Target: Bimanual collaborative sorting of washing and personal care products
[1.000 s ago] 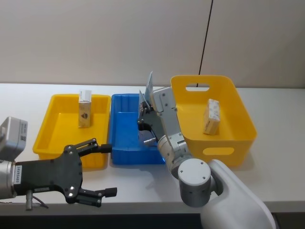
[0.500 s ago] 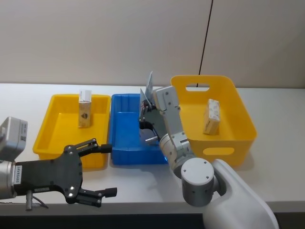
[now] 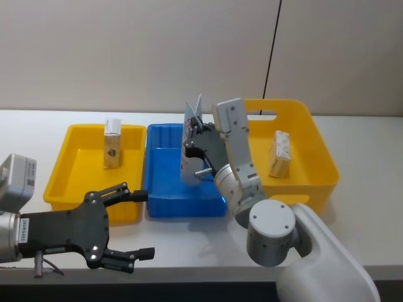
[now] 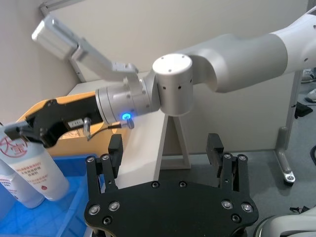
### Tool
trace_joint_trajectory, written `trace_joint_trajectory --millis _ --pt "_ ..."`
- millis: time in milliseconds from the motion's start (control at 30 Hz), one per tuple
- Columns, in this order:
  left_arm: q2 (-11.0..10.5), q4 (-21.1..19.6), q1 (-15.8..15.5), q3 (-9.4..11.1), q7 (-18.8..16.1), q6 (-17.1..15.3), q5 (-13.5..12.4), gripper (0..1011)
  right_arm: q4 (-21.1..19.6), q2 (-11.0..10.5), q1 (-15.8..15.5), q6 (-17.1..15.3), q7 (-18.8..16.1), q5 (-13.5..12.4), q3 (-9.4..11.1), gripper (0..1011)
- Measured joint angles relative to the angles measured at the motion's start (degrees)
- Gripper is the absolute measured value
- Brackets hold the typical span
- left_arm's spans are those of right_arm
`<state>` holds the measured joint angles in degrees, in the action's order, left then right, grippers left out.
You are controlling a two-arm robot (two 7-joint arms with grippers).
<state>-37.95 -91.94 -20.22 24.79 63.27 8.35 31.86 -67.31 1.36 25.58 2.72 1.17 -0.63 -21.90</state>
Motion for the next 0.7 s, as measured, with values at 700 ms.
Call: trace_joint_trajectory --millis 700 --pt "0.00 0.00 0.00 0.00 0.00 0.00 0.00 1002 -17.39 -1.86 -4.77 -6.07 -1.90 -2.10 3.62 0"
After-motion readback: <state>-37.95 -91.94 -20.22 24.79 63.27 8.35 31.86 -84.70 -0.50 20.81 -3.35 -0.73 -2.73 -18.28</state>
